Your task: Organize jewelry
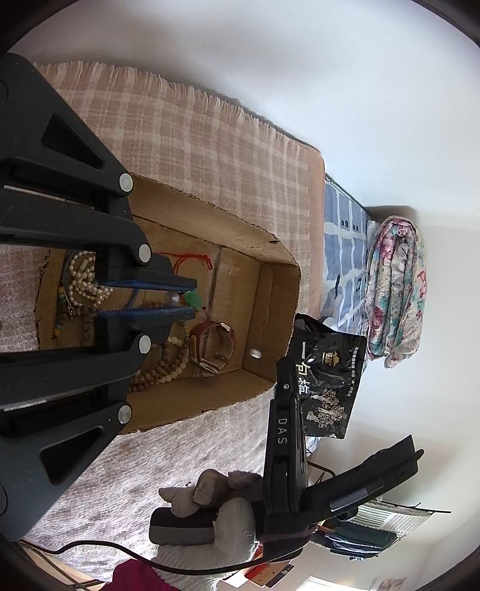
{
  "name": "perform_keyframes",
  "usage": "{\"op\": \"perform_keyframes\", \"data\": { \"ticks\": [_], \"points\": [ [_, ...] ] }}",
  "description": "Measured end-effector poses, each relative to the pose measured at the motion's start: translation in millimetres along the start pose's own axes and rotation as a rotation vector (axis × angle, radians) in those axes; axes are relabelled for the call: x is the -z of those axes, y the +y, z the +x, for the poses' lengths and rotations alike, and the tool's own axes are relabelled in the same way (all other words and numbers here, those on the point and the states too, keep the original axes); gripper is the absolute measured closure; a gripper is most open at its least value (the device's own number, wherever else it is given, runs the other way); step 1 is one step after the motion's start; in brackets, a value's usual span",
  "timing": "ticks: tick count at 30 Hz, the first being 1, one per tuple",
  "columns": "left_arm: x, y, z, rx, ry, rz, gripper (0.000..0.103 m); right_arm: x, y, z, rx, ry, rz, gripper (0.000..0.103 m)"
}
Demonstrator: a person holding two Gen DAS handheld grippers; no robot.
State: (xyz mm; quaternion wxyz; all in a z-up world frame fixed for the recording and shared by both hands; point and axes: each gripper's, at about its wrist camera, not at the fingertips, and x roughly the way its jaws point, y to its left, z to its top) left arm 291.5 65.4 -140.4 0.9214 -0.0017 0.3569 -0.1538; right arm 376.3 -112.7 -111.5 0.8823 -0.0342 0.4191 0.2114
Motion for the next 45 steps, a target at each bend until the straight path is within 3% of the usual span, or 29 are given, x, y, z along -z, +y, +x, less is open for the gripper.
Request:
{"op": "perform_keyframes", "data": {
  "ticks": [3,7,8,9,11,18,30,40,41,42,44,45],
  "points": [
    [-2.1,-2.6,1.0,-0.015,-0.001,0.008,0.096,1.6,-0.4,0.3,0.005,-0.004,0.013,0.074],
    [-4.2,-5.3,2.6,-0.023,0.007,0.004,0.096,2.2,-2.3,-4.3,-0.005,-0.016,0.03,0.069],
    [-4.2,-5.8,2.0,-0.025,0.008,0.003,0.092,2.5,-2.3,-5.6,0.001,-0.018,0.028,0.062],
    [-4.2,-6.0,1.2,-0.028,0.007,0.002,0.078,2.9,-2.2,-7.5,0.008,-0.021,0.026,0.057],
    [-2.6,-7.0,-4.0,-0.031,-0.011,-0.005,0.059,4.2,-3.4,-12.9,0.024,-0.034,0.028,0.041],
    [-3.5,-13.4,-19.4,-0.036,-0.03,-0.007,0.058,6.9,-4.9,-33.6,0.051,-0.055,0.034,0.032],
    [-5.4,-32.3,-69.2,-0.052,-0.074,0.007,0.058,12.3,6.0,-88.4,0.072,-0.105,-0.003,0.027],
    [-4.9,-53.6,-119.3,-0.083,-0.103,0.003,0.058,33.0,10.5,-145.5,0.107,-0.147,-0.017,0.013],
    [-4.3,-55.9,-123.8,-0.087,-0.104,0.003,0.052,35.7,10.8,-151.8,0.113,-0.151,-0.018,0.012],
    [-3.2,-58.8,-129.3,-0.094,-0.109,0.002,0.04,39.0,11.2,-159.0,0.121,-0.157,-0.02,0.011],
    [-0.5,-63.1,-140.5,-0.113,-0.132,-0.005,0.029,45.8,9.9,-172.7,0.132,-0.169,-0.015,0.008],
    [0.8,-65.4,-146.4,-0.121,-0.14,-0.01,0.028,50.1,8.8,-180.0,0.136,-0.175,-0.006,0.007]
  ]
}}
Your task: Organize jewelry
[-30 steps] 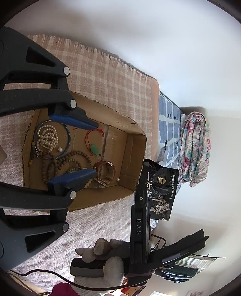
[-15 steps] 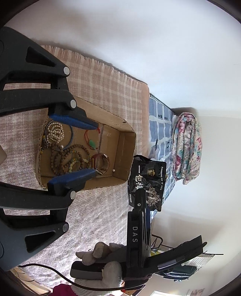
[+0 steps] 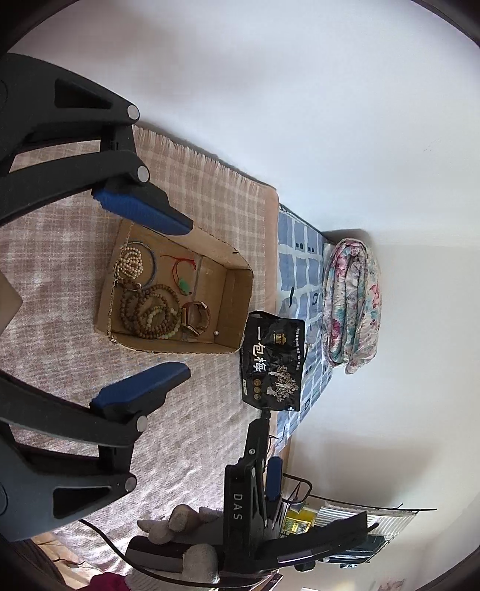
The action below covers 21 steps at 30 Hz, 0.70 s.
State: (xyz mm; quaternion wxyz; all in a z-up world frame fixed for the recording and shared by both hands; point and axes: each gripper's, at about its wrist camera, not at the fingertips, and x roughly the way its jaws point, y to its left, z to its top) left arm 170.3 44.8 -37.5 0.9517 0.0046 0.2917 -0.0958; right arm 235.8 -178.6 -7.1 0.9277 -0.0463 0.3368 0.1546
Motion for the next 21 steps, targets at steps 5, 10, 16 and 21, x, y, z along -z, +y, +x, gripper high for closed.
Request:
{"op": "perform_keyframes", "data": {
  "ticks": [5,10,16,21],
  "points": [
    [6.1,-6.7,-20.2,-0.038,-0.002,-0.009,0.028,20.8,-11.8,-35.7,0.036,-0.031,0.054,0.0],
    [18.3,-15.1,-36.5,-0.053,0.005,-0.01,0.025,40.5,-17.7,-57.8,0.098,-0.028,0.059,0.0],
    [27.4,-23.0,-54.8,-0.089,-0.012,-0.014,0.022,59.0,-11.2,-78.2,0.156,-0.025,0.04,0.0],
    [32.1,-26.4,-69.9,-0.122,-0.032,-0.014,0.014,70.3,0.5,-89.8,0.179,-0.044,0.027,0.0]
  ]
}}
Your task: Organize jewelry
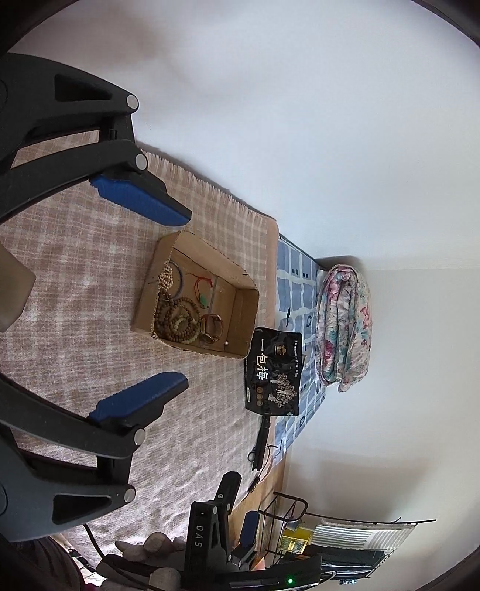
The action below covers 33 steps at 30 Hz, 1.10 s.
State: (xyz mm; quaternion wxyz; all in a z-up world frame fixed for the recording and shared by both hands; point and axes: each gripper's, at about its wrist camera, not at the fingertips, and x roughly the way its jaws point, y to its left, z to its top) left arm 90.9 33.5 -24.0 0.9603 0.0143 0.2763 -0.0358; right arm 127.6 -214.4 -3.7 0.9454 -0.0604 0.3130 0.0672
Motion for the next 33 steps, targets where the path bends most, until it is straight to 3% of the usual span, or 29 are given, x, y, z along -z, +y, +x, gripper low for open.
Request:
{"op": "perform_keyframes", "data": {
  "ticks": [3,9,19,33],
  "points": [
    [2.6,0.8,-9.8,-0.015,-0.022,-0.005,0.006,4.8,3.9,-3.0,-0.008,-0.009,0.004,0.0],
    [8.2,0.1,-17.7,-0.05,-0.029,0.011,0.001,17.0,7.4,-5.4,0.003,-0.011,-0.005,0.0],
    [21.3,-4.4,-19.4,-0.088,-0.02,0.018,0.001,25.5,-13.0,-14.4,-0.01,-0.03,0.091,0.0],
    [22.1,-2.7,-21.4,-0.085,-0.017,-0.002,0.001,24.9,-12.5,-13.9,-0.003,-0.03,0.083,0.0]
  ]
}}
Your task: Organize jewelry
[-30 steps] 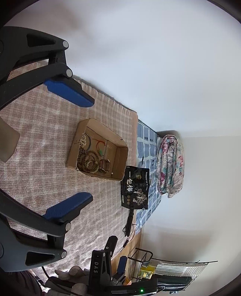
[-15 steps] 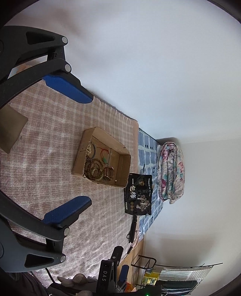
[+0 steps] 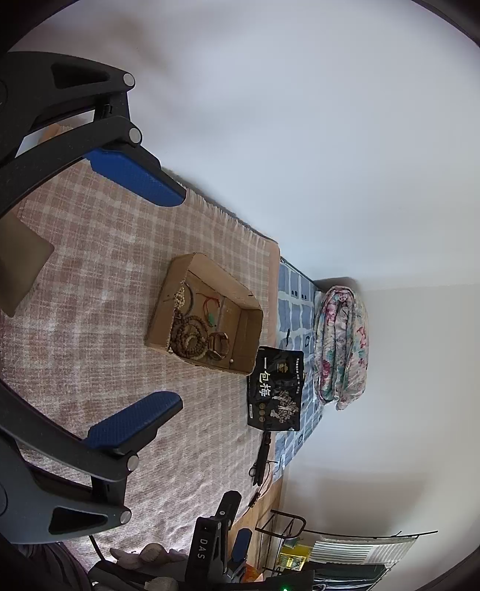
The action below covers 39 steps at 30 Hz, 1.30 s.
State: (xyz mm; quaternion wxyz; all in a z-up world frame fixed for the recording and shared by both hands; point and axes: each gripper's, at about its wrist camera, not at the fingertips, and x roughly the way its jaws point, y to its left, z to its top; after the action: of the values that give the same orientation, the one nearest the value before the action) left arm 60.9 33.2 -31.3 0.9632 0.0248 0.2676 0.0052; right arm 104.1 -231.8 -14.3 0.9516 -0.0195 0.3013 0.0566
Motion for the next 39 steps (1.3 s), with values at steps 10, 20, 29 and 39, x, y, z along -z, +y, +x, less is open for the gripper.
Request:
{"op": "perform_keyframes", "data": {
  "ticks": [10,20,29,39],
  "points": [
    [0.3,-0.1,-0.2,0.001,0.003,-0.001,0.001,2.1,0.7,-1.5,0.005,0.001,-0.006,0.0],
    [0.4,-4.3,-0.7,0.005,0.004,0.004,0.001,2.0,0.8,-0.8,0.006,0.001,-0.007,0.0],
    [0.3,-4.9,-1.2,0.007,0.006,0.003,0.001,1.8,1.0,-0.7,0.006,0.001,-0.007,0.0],
    [0.5,-4.2,-0.8,0.008,0.006,0.004,0.001,4.9,-2.4,-0.2,0.007,0.001,-0.005,0.0]
  ]
}}
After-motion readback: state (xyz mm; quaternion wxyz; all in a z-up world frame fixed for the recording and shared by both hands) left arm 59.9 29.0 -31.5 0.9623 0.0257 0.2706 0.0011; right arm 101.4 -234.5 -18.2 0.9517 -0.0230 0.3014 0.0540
